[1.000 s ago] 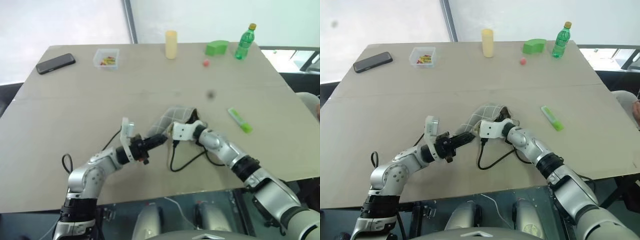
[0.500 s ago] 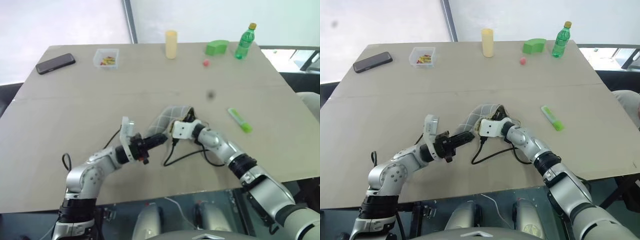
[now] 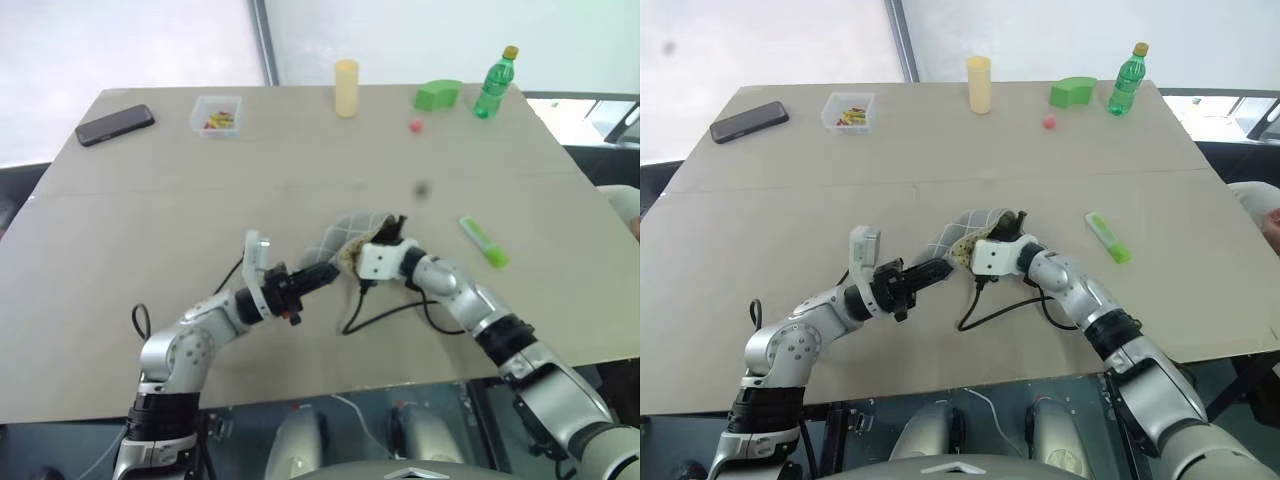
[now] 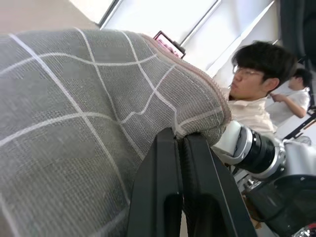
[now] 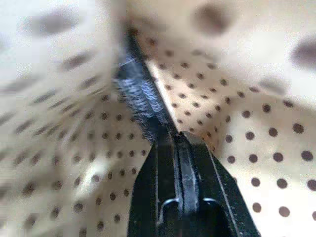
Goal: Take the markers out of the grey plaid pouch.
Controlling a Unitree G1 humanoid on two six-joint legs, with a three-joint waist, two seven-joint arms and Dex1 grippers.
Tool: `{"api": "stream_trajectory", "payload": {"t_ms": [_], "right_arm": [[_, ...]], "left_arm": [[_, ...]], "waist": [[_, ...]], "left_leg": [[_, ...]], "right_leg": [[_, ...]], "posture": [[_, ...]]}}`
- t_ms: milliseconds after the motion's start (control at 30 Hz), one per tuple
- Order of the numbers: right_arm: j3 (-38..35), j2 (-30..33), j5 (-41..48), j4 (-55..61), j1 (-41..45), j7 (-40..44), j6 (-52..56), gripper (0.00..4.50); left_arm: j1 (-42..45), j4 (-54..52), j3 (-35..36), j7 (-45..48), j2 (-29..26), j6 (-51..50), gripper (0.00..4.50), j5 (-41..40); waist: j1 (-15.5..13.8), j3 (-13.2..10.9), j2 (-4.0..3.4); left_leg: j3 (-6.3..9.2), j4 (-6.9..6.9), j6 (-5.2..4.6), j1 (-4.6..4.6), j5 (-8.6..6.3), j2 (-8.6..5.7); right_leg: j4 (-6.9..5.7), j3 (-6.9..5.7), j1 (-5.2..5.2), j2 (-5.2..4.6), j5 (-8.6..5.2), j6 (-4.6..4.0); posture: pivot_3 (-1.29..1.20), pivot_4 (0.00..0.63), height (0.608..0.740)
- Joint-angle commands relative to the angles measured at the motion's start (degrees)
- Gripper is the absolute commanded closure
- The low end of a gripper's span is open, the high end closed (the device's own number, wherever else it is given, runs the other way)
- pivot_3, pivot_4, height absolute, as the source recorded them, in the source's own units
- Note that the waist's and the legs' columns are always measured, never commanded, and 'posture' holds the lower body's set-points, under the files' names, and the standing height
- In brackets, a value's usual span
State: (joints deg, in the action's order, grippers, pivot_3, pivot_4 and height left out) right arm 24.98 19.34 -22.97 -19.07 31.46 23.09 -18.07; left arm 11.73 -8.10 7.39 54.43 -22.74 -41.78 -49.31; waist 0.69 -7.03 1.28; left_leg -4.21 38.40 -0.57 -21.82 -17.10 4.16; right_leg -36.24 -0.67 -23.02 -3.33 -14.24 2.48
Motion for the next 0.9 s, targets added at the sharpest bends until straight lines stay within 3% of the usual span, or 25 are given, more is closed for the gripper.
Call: {"api": "stream_trajectory", "payload": {"t_ms": [33,267,400,533,733,833,900], "right_arm": [[-3.95,2.86,4.9,11.3,-2.71,6.55,6.54,4.44],[-6.96,9.07,9.44,26.29,-5.89,17.97,22.15,4.44],[-7.2,12.77,10.17,33.85,-5.48,24.27,32.54,4.44],[-12.27,19.85,14.75,44.77,-1.81,32.23,44.94,4.44],[-15.42,25.13,20.92,55.56,5.2,36.17,60.83,4.44],[-14.57,28.41,24.62,60.31,7.36,38.69,67.97,4.44],[-12.73,29.41,26.26,61.32,6.77,39.15,69.7,4.44]], "left_arm": [[1.74,1.86,2.84,0.56,0.17,-0.13,4.5,-2.94],[5.82,8.4,5.9,2.62,-0.54,-4.22,4.5,-7.68],[7.92,9.87,7.06,3.2,-1.08,-12.28,4.5,-14.31],[9.29,9.59,6.67,2.93,-1.07,-26.72,4.5,-27.73],[11.1,13.02,8.9,-0.45,-2.33,-34.25,4.5,-38.15],[7.09,9.62,4.69,4.25,-5.28,-29.37,4.5,-28.4],[3.38,6.9,-1.42,8.84,-6.37,-16.07,4.5,-14.7]], "waist": [[0.15,0.0,-0.01],[0.04,-0.02,-0.01],[0.0,-0.03,-0.01],[-0.2,-0.1,-0.03],[-0.09,-0.06,0.04],[0.08,-0.07,0.03],[0.08,-0.06,0.02]], "left_leg": [[0.01,-0.01,0.0,0.0,0.0,0.0],[0.05,-0.01,-0.02,0.0,-0.01,0.01],[0.06,-0.01,-0.03,-0.04,-0.02,0.0],[0.11,0.0,-0.03,-0.14,-0.02,-0.02],[0.2,-0.04,-0.04,-0.08,-0.02,-0.02],[0.2,-0.07,-0.04,-0.08,-0.02,-0.01],[0.14,-0.11,-0.04,-0.05,-0.02,-0.03]], "right_leg": [[-0.01,0.01,0.0,0.0,0.0,0.0],[0.0,0.0,-0.01,0.06,0.0,0.0],[0.04,0.0,-0.01,0.06,0.0,0.0],[0.05,-0.03,-0.06,0.05,0.0,0.0],[0.04,-0.05,-0.05,0.08,0.0,0.0],[0.07,-0.04,-0.07,0.1,-0.01,-0.01],[0.16,0.02,-0.07,0.1,-0.01,-0.01]], "posture": [[0.0,0.15,0.74],[0.0,0.15,0.74],[0.0,0.15,0.74],[0.0,0.15,0.74],[0.0,0.15,0.74],[0.0,0.15,0.74],[0.0,0.15,0.74]]}}
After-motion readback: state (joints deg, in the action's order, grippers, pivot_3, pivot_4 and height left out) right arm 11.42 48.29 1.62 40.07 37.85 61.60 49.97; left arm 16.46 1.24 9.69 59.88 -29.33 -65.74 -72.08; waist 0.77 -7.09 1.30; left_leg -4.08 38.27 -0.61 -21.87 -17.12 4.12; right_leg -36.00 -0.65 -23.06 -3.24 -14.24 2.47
